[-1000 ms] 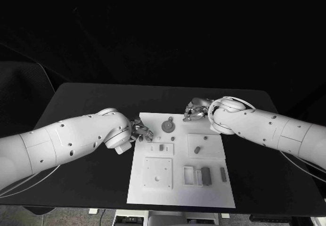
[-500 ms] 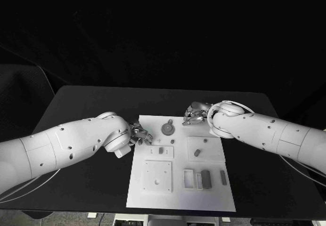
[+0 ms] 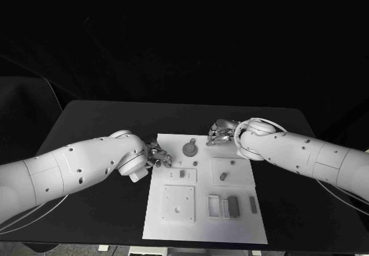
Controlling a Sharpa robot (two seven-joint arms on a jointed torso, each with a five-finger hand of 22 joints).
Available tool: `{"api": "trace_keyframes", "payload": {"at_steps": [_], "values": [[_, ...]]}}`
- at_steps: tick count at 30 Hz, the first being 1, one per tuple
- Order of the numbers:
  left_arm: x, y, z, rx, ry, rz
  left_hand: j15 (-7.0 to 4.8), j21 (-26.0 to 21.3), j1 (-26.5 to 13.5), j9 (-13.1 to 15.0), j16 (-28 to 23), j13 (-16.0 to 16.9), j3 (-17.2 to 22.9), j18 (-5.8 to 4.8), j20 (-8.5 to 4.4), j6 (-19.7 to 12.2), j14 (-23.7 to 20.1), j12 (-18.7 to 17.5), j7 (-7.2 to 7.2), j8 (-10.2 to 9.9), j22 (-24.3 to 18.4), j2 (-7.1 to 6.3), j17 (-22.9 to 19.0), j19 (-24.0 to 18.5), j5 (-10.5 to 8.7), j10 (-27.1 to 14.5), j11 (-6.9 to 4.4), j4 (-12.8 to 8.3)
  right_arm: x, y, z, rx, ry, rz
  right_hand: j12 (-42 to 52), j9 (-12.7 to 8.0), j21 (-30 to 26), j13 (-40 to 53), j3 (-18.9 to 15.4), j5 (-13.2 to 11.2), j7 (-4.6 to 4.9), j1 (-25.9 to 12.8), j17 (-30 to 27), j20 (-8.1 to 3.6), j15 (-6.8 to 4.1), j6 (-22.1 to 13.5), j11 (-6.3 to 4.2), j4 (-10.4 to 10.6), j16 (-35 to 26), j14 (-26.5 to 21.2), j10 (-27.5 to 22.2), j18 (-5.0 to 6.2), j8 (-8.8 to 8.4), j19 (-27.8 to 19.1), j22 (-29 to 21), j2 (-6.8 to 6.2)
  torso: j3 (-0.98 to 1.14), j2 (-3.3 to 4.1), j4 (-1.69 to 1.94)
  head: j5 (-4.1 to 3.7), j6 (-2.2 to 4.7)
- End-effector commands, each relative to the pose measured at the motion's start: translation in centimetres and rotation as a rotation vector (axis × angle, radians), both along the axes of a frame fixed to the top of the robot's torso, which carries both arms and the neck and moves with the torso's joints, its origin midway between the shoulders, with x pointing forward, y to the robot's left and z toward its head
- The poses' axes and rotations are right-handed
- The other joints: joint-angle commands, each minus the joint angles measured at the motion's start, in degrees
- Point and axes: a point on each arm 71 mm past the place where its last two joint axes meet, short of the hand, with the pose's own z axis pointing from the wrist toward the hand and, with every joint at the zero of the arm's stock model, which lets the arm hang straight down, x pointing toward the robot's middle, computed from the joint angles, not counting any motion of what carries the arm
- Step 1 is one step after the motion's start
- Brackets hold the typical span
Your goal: Assemble the parts on the task board
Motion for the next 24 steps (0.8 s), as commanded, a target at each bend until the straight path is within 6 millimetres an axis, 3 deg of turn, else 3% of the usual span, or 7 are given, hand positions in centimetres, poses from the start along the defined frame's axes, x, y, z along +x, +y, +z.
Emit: {"api": "trace_keyframes", "payload": {"at_steps": [1, 9, 14, 24], "values": [[-0.1, -0.3, 0.0, 0.0, 0.0, -0.012, -0.91, 0.55, 0.49, 0.1, 0.35, 0.09, 3.52, 4.49, -0.03, 13.93, 0.76, 0.3, -3.34, 2.26, 0.06, 0.19, 0.08, 0.3, 1.08, 0.46, -0.08, -2.79, 0.0, 0.1, 0.0, 0.0, -0.001, 0.01, 0.33, -0.08, 0.83, -0.06, 0.27, 0.17, 0.53, -0.61, -0.02, -0.11, -0.24, 0.07, 0.01, 0.02, 0.17, -0.06, 0.21, 1.08, -0.05, -0.14, -0.06, 0.05, 0.01, -0.01, 0.02, 0.2, -0.63], [-0.7, -0.9, 0.1, 0.018, 0.002, -0.044, -0.91, 0.6, 0.49, 0.12, 0.39, 0.11, 3.55, 4.51, -0.03, 13.98, 0.8, 0.32, -3.36, 2.28, 0.08, 0.17, 0.11, 0.34, 1.12, 0.51, -0.1, -2.8, 0.0, 0.0, 0.0, -0.001, -0.001, 0.009, 0.33, -0.09, 0.83, -0.06, 0.27, 0.17, 0.54, -0.61, -0.01, -0.11, -0.24, 0.07, 0.01, 0.02, 0.18, -0.05, 0.22, 1.08, -0.05, -0.14, -0.06, 0.05, -0.04, -0.04, 0.06, 0.81, -1.99], [-1.1, -1.2, 0.1, 0.017, 0.01, -0.051, -0.92, 0.64, 0.48, 0.13, 0.43, 0.13, 3.57, 4.53, -0.03, 14.02, 0.84, 0.34, -3.38, 2.3, 0.09, 0.14, 0.14, 0.37, 1.15, 0.55, -0.12, -2.82, 0.0, 0.0, 0.0, -0.001, -0.001, 0.008, 0.33, -0.09, 0.84, -0.06, 0.28, 0.17, 0.53, -0.61, -0.11, -0.11, -0.24, 0.07, 0.0, 0.02, 0.15, -0.14, 0.22, 1.08, -0.05, -0.14, -0.07, 0.05, -0.1, -0.02, 0.09, -0.17, -2.24], [-1.3, -1.3, 0.1, 0.04, -0.012, -0.076, -0.93, 0.69, 0.48, 0.14, 0.48, 0.15, 3.6, 4.56, -0.03, 14.07, 0.88, 0.36, -3.4, 2.33, 0.1, 0.09, 0.18, 0.41, 1.19, 0.61, -0.14, -2.83, 0.0, 0.1, 0.0, 0.0, 0.0, 0.01, 0.33, -0.09, 0.84, -0.07, 0.28, 0.17, 0.53, -0.62, -0.05, -0.11, -0.24, 0.07, 0.0, 0.01, 0.17, -0.07, 0.22, 1.09, -0.05, -0.14, -0.07, 0.05, -0.05, 0.01, 0.01, 0.05, -2.44]]}}
